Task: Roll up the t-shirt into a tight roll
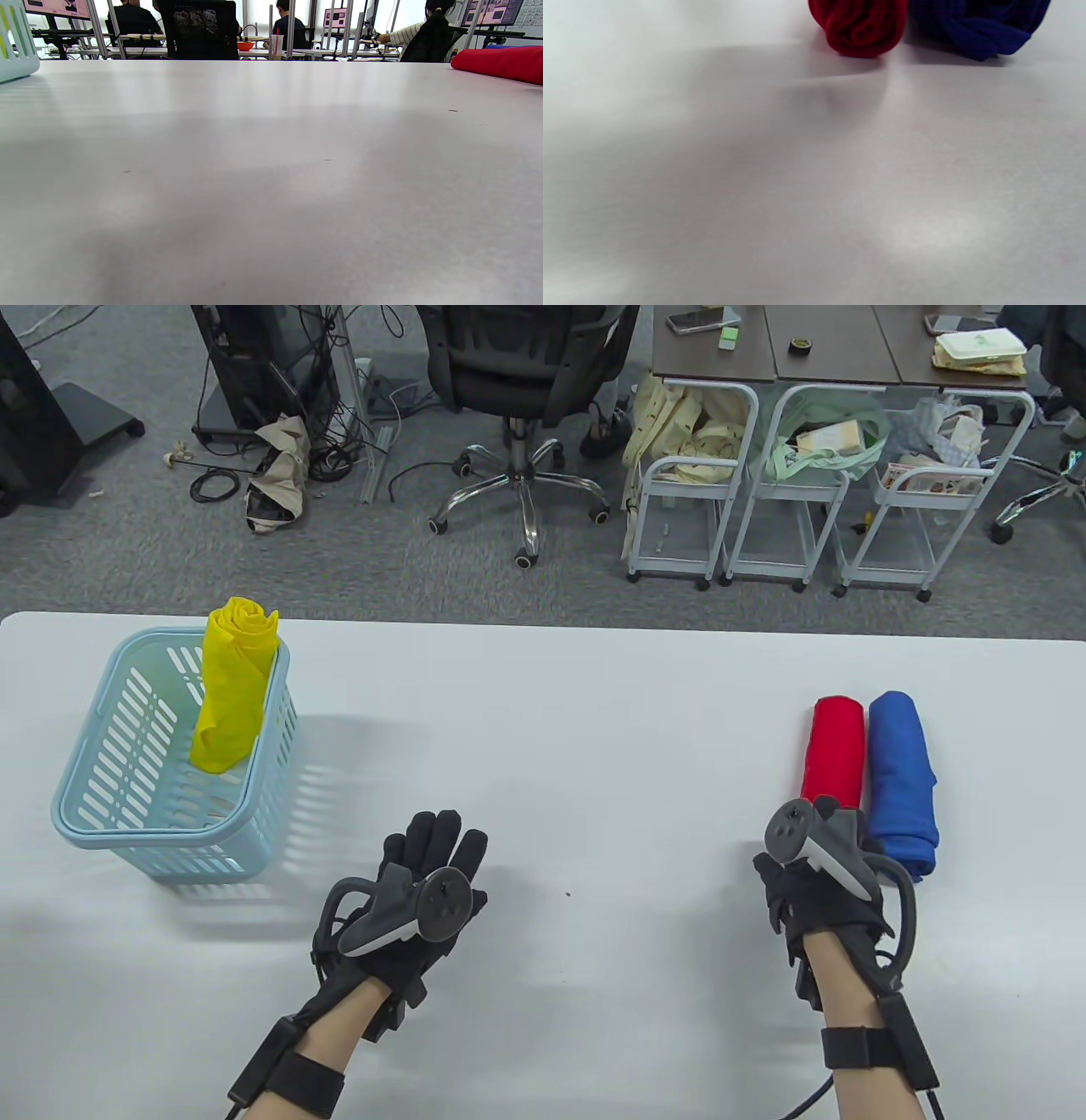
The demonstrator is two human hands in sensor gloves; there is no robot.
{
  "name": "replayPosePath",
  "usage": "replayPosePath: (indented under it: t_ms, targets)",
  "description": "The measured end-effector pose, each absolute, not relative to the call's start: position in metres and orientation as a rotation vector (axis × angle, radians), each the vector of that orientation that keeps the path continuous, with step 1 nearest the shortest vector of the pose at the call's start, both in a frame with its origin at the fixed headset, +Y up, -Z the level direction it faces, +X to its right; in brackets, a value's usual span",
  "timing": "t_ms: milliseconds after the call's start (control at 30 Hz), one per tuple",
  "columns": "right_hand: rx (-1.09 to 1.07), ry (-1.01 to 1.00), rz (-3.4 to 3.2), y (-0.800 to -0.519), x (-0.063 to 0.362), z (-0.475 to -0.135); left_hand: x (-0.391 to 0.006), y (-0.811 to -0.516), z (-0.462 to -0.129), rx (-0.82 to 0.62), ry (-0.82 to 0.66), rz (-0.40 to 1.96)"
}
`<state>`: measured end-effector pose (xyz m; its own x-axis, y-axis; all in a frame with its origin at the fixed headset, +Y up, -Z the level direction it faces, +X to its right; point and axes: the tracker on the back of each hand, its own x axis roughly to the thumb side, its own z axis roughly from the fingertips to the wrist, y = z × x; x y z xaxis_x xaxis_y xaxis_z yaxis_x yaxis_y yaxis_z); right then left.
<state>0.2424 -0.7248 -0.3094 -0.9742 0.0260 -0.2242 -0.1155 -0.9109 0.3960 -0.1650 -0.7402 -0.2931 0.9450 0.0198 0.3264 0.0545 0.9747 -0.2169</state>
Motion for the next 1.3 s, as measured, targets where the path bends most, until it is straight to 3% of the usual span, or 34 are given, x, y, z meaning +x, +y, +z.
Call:
replayPosePath:
  t_ms: [167,400,500,633,933,1300]
  targets:
    - [-0.141,0.511,2.968,-0.721,0.212,-0.278,-0.165,-0.739,-0.292,-0.210,-0.311,-0.044]
    - [-0.126,0.483,3.072,-0.723,0.212,-0.280,-0.165,-0.742,-0.293,-0.205,-0.288,-0.077]
    - [-0.167,0.518,3.072,-0.729,0.219,-0.282,-0.168,-0.729,-0.294,-0.158,-0.260,-0.074]
    - [-0.203,0.541,3.050,-0.732,0.225,-0.281,-0.177,-0.694,-0.304,0.019,-0.225,-0.029]
    - [-0.222,0.538,3.042,-0.731,0.227,-0.278,-0.236,-0.603,-0.380,0.109,-0.010,-0.078]
    - [-0.171,0.591,3.033,-0.736,0.220,-0.279,-0.297,-0.581,-0.453,0.029,0.302,-0.056]
